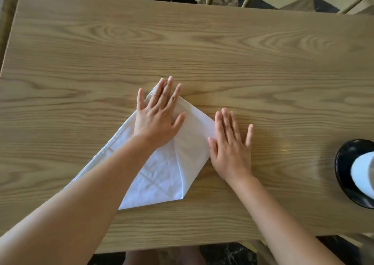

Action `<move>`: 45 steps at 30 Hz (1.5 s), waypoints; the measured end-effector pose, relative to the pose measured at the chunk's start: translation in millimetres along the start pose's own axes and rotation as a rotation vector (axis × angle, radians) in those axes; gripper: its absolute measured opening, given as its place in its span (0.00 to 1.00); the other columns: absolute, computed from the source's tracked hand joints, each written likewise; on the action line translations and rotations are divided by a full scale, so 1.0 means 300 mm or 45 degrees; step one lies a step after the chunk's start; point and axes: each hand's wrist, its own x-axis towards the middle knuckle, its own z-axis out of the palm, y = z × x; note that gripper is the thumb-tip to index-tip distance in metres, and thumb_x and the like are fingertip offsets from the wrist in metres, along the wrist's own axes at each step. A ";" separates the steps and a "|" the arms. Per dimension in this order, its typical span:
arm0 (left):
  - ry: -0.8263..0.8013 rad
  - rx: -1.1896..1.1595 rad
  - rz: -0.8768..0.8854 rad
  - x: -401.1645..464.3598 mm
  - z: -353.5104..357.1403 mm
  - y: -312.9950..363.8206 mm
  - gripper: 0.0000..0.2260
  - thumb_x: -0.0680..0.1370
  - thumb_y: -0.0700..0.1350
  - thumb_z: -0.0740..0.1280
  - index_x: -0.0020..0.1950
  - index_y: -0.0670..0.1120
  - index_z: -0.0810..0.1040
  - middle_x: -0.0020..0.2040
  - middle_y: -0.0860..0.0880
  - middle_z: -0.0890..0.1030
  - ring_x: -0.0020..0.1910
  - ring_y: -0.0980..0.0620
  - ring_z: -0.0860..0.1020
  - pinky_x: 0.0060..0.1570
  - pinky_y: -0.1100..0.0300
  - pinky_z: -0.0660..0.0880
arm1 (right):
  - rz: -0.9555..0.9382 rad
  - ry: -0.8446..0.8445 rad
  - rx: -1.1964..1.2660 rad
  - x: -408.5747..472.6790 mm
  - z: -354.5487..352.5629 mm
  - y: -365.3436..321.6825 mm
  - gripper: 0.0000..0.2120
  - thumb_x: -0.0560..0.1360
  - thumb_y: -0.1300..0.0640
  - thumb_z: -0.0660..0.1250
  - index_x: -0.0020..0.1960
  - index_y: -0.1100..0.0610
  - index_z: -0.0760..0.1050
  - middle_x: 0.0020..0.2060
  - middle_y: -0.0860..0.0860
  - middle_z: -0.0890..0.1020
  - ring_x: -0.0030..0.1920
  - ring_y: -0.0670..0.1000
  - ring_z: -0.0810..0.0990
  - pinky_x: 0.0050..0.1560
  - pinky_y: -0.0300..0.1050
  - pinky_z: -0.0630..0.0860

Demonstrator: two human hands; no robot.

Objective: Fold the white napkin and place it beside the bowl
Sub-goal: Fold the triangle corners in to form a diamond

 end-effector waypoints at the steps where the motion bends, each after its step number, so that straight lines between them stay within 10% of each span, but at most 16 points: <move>1: 0.001 0.001 -0.001 0.002 -0.002 0.000 0.30 0.76 0.61 0.49 0.77 0.54 0.49 0.78 0.52 0.49 0.76 0.55 0.47 0.71 0.40 0.45 | 0.037 0.019 0.013 -0.002 -0.007 -0.008 0.29 0.78 0.44 0.46 0.76 0.55 0.47 0.75 0.50 0.50 0.75 0.49 0.47 0.70 0.68 0.44; 8: 0.004 -0.005 -0.007 0.005 0.001 -0.001 0.30 0.76 0.61 0.48 0.77 0.54 0.49 0.78 0.52 0.49 0.76 0.54 0.46 0.71 0.40 0.44 | -0.441 -0.142 0.062 -0.210 0.011 -0.212 0.31 0.78 0.42 0.51 0.76 0.52 0.47 0.76 0.50 0.48 0.76 0.51 0.46 0.70 0.63 0.47; 25: 0.109 -0.067 0.024 -0.130 -0.067 0.031 0.27 0.79 0.55 0.50 0.77 0.50 0.50 0.78 0.47 0.50 0.76 0.51 0.48 0.70 0.39 0.40 | -0.443 -0.289 0.015 -0.411 0.021 -0.165 0.31 0.78 0.44 0.51 0.76 0.57 0.50 0.76 0.51 0.53 0.75 0.49 0.50 0.70 0.64 0.49; 45: -0.088 0.005 -0.610 -0.829 -0.116 -0.315 0.26 0.80 0.54 0.46 0.76 0.45 0.57 0.76 0.49 0.56 0.75 0.50 0.54 0.70 0.42 0.43 | -0.601 -0.185 -0.074 -0.295 0.078 -0.437 0.29 0.78 0.43 0.46 0.76 0.54 0.50 0.76 0.52 0.54 0.75 0.51 0.50 0.70 0.64 0.48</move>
